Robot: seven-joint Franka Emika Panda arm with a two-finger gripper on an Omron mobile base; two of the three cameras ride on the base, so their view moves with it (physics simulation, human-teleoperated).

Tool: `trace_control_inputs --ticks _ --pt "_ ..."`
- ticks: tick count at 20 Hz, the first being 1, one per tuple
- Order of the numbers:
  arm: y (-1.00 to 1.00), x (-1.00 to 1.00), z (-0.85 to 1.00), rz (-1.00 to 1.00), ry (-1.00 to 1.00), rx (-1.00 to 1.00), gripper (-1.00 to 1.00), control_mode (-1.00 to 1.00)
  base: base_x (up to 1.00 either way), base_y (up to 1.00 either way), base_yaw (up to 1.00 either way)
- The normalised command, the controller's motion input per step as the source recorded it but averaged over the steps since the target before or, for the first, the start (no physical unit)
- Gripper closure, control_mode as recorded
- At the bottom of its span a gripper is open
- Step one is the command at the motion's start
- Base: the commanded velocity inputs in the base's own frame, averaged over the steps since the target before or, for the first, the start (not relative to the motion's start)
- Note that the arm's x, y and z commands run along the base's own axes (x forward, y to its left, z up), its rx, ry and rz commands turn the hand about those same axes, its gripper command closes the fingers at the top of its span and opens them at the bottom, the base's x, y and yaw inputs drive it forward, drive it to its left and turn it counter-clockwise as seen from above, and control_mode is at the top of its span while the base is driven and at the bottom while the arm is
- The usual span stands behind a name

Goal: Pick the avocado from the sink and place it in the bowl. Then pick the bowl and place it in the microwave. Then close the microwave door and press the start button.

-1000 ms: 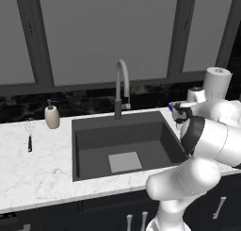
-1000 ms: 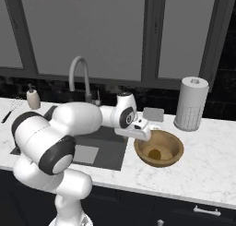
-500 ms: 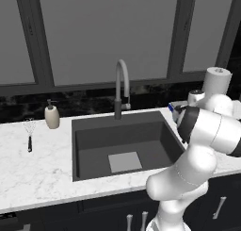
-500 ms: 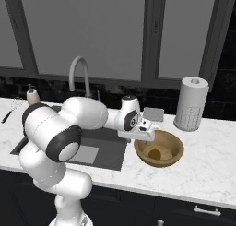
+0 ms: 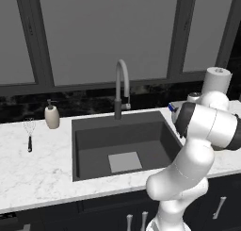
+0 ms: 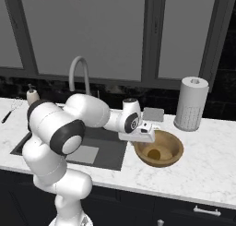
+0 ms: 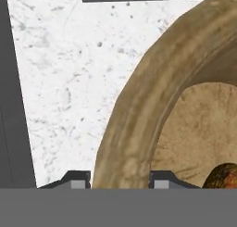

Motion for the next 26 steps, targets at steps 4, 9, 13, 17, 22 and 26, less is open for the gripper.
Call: trace_control_inputs --ticks 4,9,13,17,22,26 --pt "0.02 -0.12 0.11 0.0 -0.03 0.0 1.0 -1.0 0.0 0.0 0.0" --pt "0.43 -0.38 0.71 0.0 -0.11 -0.05 1.0 -1.0 0.0 0.0 0.0" --pt "0.6 -0.33 0.85 0.01 -0.06 -0.08 1.0 -1.0 0.0 0.0 0.0" --pt "0.42 -0.24 0.88 0.05 0.0 -0.05 1.0 -1.0 0.0 0.0 0.0" --pt "0.1 -0.27 0.7 0.1 0.01 0.0 1.0 -1.0 0.0 0.0 0.0" --pt "0.06 -0.28 0.49 0.16 0.06 0.0 1.0 -1.0 0.0 0.0 0.0"
